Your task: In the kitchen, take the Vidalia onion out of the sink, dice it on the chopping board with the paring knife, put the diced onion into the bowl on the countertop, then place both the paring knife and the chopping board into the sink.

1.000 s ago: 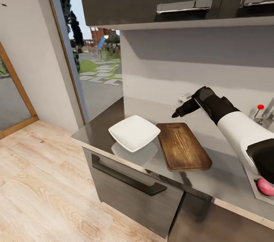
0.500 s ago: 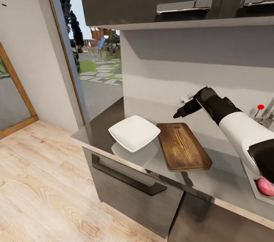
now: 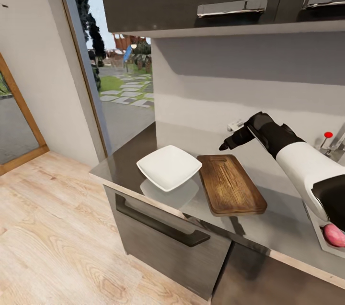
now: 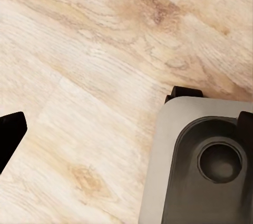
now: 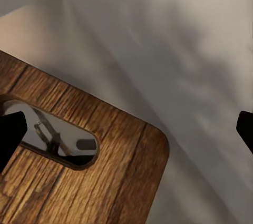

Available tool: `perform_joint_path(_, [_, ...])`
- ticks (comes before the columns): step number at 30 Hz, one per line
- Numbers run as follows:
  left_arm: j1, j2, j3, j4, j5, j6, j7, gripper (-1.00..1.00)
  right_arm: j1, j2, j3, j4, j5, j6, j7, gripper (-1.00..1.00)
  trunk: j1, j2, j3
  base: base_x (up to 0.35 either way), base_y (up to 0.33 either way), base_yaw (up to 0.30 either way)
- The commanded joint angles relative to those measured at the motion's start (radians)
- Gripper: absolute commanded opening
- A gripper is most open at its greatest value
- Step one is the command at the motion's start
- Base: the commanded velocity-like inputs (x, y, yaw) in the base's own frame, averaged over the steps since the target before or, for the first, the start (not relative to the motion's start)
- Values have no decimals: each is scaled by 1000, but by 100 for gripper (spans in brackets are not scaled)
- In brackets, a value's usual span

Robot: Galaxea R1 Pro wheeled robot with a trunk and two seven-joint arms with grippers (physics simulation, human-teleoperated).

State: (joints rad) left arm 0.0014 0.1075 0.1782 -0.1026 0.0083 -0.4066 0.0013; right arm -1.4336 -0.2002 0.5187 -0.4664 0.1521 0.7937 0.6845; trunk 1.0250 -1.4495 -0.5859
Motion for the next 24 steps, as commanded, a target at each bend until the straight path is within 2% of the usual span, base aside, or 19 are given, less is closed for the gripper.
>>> perform_joint_path(1, [0,0,1,-1,1,-2,0,100,-1,-1,3,0,10,-1,9,100,0,0,-1,0,0,0])
perform_joint_path(24, [0,0,1,-1,1,-1,0,100,-1,1,3,20,10,-5,8,100,0,0,-27,0,0,0])
